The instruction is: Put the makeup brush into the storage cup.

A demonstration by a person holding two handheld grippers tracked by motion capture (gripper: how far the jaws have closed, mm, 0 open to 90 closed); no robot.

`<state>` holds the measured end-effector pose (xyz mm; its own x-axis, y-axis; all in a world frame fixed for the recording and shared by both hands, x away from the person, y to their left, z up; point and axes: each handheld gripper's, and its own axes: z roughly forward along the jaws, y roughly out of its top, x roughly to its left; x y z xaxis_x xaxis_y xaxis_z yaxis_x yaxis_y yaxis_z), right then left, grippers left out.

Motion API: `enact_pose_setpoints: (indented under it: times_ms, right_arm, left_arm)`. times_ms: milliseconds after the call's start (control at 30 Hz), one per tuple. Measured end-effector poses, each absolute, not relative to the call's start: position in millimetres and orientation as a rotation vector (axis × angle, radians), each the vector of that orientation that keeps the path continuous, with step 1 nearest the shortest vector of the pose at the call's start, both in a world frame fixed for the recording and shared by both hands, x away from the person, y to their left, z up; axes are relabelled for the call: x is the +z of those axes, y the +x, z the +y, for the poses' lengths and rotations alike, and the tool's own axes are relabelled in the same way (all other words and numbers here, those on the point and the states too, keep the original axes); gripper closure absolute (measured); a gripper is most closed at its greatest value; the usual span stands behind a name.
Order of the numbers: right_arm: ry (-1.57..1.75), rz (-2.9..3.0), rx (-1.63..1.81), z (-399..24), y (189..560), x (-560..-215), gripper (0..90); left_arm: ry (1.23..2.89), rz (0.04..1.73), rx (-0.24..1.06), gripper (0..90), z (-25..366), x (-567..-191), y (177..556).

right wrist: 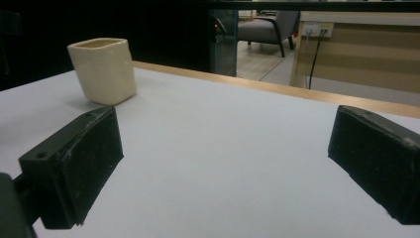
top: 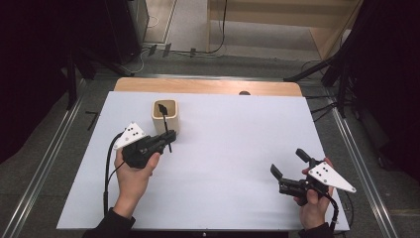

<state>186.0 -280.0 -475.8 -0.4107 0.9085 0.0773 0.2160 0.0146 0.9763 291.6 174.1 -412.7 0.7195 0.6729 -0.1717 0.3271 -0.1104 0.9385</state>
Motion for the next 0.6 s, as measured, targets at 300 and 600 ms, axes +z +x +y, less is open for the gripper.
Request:
enact_pose_setpoints:
  times_ms: [300, 600]
  right_arm:
    - [1.181, 1.670, 1.439, -300.8, 174.9, -485.7, 7.2]
    - [1.206, 1.653, 1.442, -310.4, 172.7, -488.4, 7.1]
  left_arm:
    - [1.685, 0.830, 0.394, 86.6, 186.9, -401.2, 308.1]
    - [1.661, 0.858, 0.427, 86.6, 194.8, -392.3, 325.6]
